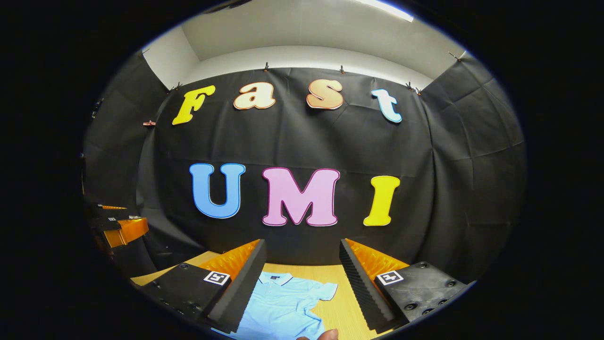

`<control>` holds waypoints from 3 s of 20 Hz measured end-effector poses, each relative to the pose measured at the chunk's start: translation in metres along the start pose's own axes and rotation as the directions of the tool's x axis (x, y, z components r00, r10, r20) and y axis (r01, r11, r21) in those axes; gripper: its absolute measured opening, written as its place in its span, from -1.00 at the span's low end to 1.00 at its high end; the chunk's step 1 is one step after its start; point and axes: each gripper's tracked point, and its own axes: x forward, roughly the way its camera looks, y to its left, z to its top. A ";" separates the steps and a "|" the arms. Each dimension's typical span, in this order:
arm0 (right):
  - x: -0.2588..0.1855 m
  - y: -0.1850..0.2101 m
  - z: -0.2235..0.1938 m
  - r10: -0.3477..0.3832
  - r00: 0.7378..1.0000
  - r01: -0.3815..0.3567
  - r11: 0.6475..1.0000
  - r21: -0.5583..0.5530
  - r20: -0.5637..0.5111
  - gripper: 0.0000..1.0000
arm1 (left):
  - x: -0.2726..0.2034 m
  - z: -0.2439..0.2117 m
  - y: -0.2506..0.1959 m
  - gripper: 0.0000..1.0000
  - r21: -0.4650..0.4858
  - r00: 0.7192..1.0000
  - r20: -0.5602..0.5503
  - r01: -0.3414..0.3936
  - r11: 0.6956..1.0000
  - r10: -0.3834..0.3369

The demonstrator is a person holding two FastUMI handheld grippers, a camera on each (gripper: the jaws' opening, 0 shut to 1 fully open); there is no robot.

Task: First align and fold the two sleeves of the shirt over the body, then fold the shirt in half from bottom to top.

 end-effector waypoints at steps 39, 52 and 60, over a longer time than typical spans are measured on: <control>0.270 -0.115 -0.493 -0.054 0.504 0.137 0.990 0.018 -0.862 0.95 | 0.074 -0.082 -0.043 0.94 0.043 0.975 -0.187 -0.115 0.992 0.121; 0.264 -0.095 -0.508 -0.025 0.420 0.203 0.977 0.067 -0.907 -0.63 | 0.080 -0.089 -0.028 0.94 0.050 0.969 -0.200 -0.139 0.989 0.146; 0.274 -0.087 -0.491 0.004 0.497 0.120 0.990 0.073 -0.868 -1.00 | 0.077 -0.091 -0.018 0.94 0.057 0.967 -0.203 -0.148 0.987 0.157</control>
